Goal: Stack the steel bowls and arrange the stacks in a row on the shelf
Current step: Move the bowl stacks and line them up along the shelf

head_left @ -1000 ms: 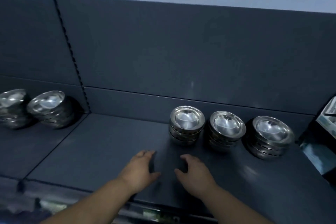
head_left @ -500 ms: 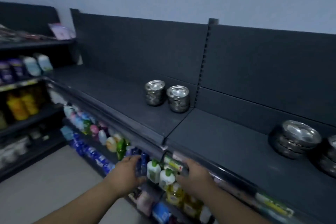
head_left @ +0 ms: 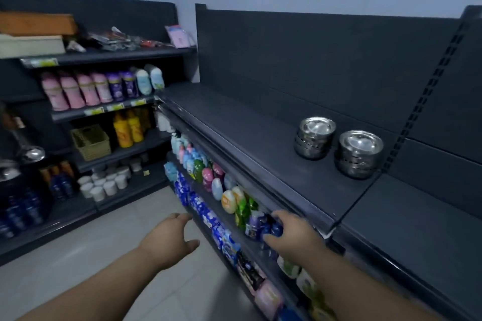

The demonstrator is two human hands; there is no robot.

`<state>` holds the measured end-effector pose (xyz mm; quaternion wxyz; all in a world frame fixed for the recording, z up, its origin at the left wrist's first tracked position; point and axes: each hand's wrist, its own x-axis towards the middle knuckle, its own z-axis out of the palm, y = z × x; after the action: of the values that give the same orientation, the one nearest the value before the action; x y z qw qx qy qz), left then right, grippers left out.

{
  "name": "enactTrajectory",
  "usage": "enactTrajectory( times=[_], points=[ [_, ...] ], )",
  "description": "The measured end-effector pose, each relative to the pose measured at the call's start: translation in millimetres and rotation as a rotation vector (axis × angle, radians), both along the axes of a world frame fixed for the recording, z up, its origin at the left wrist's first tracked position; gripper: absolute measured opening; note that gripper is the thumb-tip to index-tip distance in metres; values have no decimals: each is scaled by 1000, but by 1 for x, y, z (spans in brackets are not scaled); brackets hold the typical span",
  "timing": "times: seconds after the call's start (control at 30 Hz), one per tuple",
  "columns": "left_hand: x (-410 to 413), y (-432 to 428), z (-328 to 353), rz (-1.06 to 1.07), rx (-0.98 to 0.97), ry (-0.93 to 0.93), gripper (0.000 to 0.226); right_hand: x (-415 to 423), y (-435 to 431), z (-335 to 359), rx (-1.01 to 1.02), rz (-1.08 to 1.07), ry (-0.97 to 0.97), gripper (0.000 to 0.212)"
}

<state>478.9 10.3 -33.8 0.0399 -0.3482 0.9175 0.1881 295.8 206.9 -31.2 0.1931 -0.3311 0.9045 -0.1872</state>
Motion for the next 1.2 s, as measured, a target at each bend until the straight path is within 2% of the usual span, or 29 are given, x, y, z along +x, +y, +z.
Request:
enactTrajectory(
  times=[0.13, 0.4, 0.67, 0.9, 1.03, 1.2],
  points=[
    [-70, -33, 6, -16, -46, 41, 67, -77, -20, 5, -14, -57, 60, 66],
    [-232, -61, 17, -160, 16, 126, 67, -199, -25, 1, -134, -301, 29, 78],
    [-355, -74, 8, -384, 103, 149, 71, -250, -50, -10, -181, -451, 16, 88],
    [-439, -108, -1, -625, 116, 160, 83, -272, -81, -11, -264, -594, 48, 86],
    [-469, -129, -4, -780, 273, 157, 94, -277, -101, -10, -354, -681, 5, 83],
    [-485, -138, -7, -910, 534, 201, 97, -276, -116, -19, -502, -838, -138, 86]
  ],
)
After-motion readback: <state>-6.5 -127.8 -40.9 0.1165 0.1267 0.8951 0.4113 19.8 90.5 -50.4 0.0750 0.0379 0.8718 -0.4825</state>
